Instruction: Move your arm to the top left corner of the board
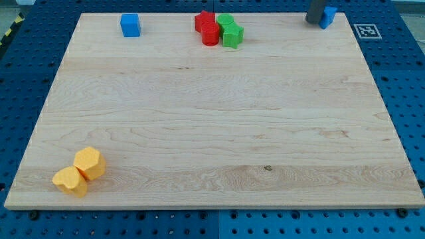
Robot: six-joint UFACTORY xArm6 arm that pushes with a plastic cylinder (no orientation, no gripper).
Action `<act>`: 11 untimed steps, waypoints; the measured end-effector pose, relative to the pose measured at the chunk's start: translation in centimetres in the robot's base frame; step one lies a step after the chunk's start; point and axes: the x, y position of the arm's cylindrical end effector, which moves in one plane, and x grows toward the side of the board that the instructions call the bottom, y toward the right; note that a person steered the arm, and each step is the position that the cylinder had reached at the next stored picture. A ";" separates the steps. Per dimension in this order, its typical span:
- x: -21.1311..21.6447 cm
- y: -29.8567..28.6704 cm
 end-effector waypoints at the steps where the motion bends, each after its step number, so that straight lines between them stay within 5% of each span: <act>1: 1.7 -0.7; 3: 11.3 -1.4; 4: 12.7 -5.2; 7: 14.0 -31.5; 9: 9.5 -47.3; 11: -2.5 -51.8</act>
